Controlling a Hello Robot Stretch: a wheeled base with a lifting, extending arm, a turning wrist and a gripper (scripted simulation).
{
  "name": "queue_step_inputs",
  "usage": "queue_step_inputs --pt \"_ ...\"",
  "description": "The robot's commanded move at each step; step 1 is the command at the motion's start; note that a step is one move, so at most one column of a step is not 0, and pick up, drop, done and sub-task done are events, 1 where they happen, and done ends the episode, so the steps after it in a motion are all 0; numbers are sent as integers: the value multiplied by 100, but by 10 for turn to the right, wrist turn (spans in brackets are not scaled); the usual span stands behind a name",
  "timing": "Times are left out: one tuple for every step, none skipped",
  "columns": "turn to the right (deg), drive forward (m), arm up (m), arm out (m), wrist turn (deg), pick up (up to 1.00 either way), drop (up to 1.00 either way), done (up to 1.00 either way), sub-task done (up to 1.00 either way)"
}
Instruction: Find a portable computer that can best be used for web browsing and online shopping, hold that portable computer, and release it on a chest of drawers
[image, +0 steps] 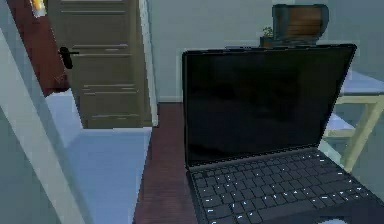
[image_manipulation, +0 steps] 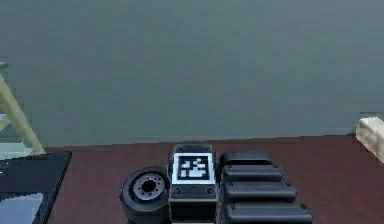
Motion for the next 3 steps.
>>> queue_step_inputs --pt "450 0 0 0 0 0 0 0 0" --pt "450 0 0 0 0 0 0 0 0" --pt "0 15 0 0 0 0 0 0 0"
